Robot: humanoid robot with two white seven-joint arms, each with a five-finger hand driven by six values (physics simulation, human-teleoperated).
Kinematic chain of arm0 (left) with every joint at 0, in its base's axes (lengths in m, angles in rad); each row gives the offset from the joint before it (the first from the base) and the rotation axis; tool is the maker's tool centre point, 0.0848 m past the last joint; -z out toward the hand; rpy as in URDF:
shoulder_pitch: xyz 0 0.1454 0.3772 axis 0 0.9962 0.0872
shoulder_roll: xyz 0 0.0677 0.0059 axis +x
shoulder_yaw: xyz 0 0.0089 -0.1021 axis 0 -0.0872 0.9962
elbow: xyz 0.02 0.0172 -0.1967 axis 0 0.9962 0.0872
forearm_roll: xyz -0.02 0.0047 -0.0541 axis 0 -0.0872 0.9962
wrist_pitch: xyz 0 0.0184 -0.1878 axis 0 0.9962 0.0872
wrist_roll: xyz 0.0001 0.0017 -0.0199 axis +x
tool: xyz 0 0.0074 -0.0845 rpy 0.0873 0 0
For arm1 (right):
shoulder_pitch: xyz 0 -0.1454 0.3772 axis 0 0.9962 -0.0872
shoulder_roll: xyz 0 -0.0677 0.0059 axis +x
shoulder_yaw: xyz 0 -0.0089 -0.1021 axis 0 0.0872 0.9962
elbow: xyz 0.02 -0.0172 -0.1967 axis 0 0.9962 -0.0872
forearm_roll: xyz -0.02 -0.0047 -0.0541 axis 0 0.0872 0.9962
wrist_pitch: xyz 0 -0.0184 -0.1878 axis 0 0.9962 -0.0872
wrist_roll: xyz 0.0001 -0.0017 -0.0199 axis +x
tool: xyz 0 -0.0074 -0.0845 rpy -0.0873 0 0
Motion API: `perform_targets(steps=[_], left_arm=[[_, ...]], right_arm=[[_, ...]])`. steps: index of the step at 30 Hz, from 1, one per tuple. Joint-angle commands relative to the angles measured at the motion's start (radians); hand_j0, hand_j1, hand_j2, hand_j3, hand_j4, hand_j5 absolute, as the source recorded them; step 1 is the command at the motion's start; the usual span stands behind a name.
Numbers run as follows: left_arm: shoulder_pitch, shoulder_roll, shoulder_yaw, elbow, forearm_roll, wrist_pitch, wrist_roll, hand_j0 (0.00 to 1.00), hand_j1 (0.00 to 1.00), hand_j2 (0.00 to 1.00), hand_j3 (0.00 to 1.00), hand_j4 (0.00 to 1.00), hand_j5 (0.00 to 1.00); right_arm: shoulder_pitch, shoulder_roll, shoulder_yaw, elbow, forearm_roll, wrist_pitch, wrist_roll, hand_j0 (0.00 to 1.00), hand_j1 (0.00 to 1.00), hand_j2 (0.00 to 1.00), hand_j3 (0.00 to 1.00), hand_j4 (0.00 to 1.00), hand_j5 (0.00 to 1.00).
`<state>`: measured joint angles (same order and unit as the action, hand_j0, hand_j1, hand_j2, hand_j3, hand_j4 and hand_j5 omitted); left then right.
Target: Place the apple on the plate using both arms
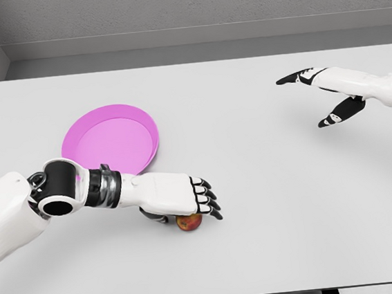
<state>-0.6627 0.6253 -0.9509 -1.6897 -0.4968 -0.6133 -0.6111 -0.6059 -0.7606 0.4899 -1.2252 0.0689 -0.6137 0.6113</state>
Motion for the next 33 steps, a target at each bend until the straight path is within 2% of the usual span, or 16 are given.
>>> perform_targets(steps=[1, 9, 14, 20, 23, 27, 29, 32, 33], left_arm=[[0.000, -0.001, -0.015, -0.001, 0.006, 0.002, 0.000, 0.87, 0.87, 0.87, 0.87, 0.87, 0.87], [0.002, -0.002, -0.019, -0.002, 0.006, 0.002, 0.000, 0.86, 0.86, 0.86, 0.86, 0.86, 0.86], [0.002, -0.001, -0.019, -0.004, 0.006, 0.002, 0.000, 0.56, 0.56, 0.56, 0.56, 0.56, 0.56], [0.000, -0.002, -0.019, -0.004, 0.006, 0.002, 0.000, 0.47, 0.47, 0.47, 0.47, 0.47, 0.47], [-0.002, -0.001, -0.019, -0.004, 0.006, 0.002, 0.000, 0.40, 0.40, 0.40, 0.40, 0.40, 0.40], [-0.014, -0.001, -0.012, -0.004, 0.014, 0.002, 0.000, 0.39, 0.39, 0.39, 0.39, 0.39, 0.39], [-0.044, 0.007, -0.011, -0.002, 0.035, 0.002, 0.000, 0.39, 0.39, 0.39, 0.39, 0.39, 0.39], [-0.086, 0.093, 0.073, 0.002, 0.135, 0.002, 0.000, 0.39, 0.39, 0.39, 0.39, 0.39, 0.39], [-0.086, 0.129, 0.142, 0.010, 0.147, 0.002, 0.000, 0.39, 0.39, 0.39, 0.39, 0.39, 0.39]], right_arm=[[-0.002, -0.002, -0.001, -0.007, -0.008, 0.003, 0.000, 1.00, 1.00, 1.00, 1.00, 1.00, 1.00], [-0.002, -0.002, -0.004, -0.010, -0.008, 0.003, 0.000, 1.00, 1.00, 1.00, 1.00, 1.00, 1.00], [-0.002, -0.002, -0.014, -0.010, -0.008, 0.003, 0.000, 1.00, 1.00, 1.00, 1.00, 1.00, 1.00], [0.000, -0.002, -0.014, -0.010, -0.008, 0.003, 0.000, 1.00, 1.00, 1.00, 1.00, 1.00, 1.00], [0.006, -0.002, -0.017, -0.010, -0.008, 0.003, 0.000, 1.00, 1.00, 1.00, 1.00, 1.00, 1.00], [0.008, -0.002, -0.025, -0.010, -0.008, 0.003, 0.000, 1.00, 1.00, 1.00, 1.00, 1.00, 1.00], [0.008, -0.002, -0.028, -0.008, -0.008, 0.003, 0.000, 1.00, 1.00, 1.00, 1.00, 1.00, 1.00], [0.015, -0.002, -0.028, -0.010, -0.008, 0.003, 0.000, 1.00, 1.00, 1.00, 1.00, 1.00, 1.00], [0.015, -0.002, -0.028, -0.010, -0.008, 0.003, 0.000, 1.00, 1.00, 1.00, 1.00, 1.00, 1.00]])
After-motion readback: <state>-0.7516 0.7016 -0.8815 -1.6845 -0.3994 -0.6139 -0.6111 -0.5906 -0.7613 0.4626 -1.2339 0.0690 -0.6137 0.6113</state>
